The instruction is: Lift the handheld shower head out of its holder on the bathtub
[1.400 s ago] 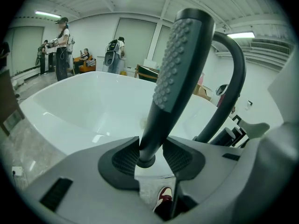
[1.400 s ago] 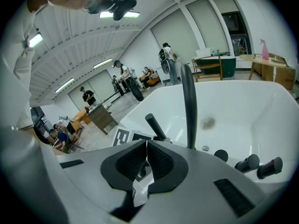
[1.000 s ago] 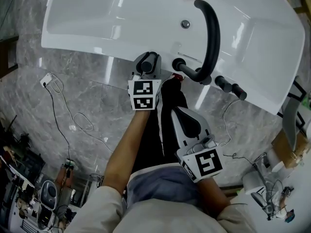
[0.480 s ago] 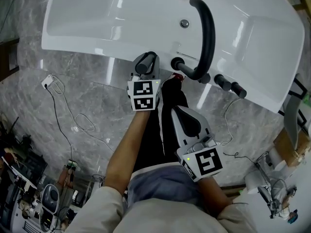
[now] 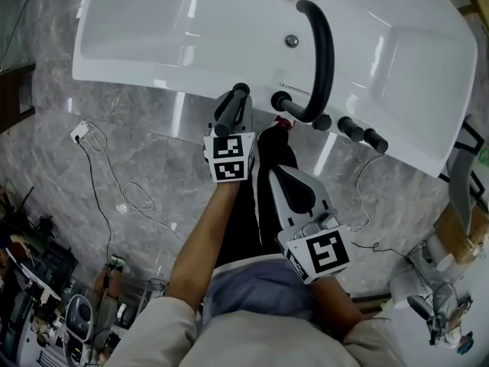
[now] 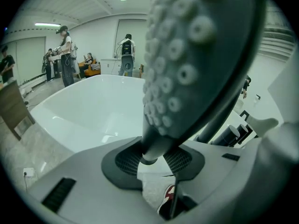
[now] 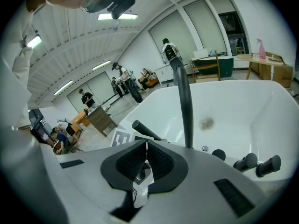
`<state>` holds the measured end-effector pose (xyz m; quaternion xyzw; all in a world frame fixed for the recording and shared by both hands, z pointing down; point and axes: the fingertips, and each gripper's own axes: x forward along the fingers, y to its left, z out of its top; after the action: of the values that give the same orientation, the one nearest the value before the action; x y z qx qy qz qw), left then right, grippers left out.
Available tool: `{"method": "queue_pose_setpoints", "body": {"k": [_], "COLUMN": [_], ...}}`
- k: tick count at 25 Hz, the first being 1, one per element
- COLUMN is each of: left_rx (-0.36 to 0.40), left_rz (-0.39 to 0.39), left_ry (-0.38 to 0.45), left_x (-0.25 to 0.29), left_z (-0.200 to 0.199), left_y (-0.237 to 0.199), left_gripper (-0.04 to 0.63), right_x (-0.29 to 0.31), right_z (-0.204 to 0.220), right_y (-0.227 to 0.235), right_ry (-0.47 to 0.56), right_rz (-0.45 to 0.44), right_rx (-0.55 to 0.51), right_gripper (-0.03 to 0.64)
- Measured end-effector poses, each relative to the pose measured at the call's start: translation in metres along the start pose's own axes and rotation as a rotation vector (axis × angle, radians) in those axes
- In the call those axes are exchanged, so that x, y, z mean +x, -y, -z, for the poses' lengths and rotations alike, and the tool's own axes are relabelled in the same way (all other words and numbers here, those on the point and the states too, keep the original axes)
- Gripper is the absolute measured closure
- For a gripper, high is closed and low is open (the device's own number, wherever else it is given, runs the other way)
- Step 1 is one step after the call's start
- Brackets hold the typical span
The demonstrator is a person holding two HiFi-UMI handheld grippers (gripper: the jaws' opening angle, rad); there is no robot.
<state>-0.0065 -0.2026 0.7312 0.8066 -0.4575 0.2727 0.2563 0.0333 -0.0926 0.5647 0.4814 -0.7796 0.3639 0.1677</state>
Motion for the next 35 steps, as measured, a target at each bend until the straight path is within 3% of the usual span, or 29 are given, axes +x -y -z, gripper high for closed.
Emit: {"method": "queue_pose_setpoints", "body": {"k": [3, 35], "left_rx": [-0.020, 0.040], "left_rz": [-0.003, 0.073], "left_ry": [-0.007, 0.022], "left_x": [-0.007, -0.101], "left_z": [-0.001, -0.047], "left_y": [-0.004, 0.012], "left_gripper": [0.457, 0.457], "right_x": [-0.002, -0.040], "right_z": [-0.004, -0.059], "right_y": [-0.003, -0.047], "right_ry": [0.008, 0.138], "right_rz": [0.000, 0.025], "right_rx": [-0.006, -0.083], "right_gripper": [0.594, 0.594]}}
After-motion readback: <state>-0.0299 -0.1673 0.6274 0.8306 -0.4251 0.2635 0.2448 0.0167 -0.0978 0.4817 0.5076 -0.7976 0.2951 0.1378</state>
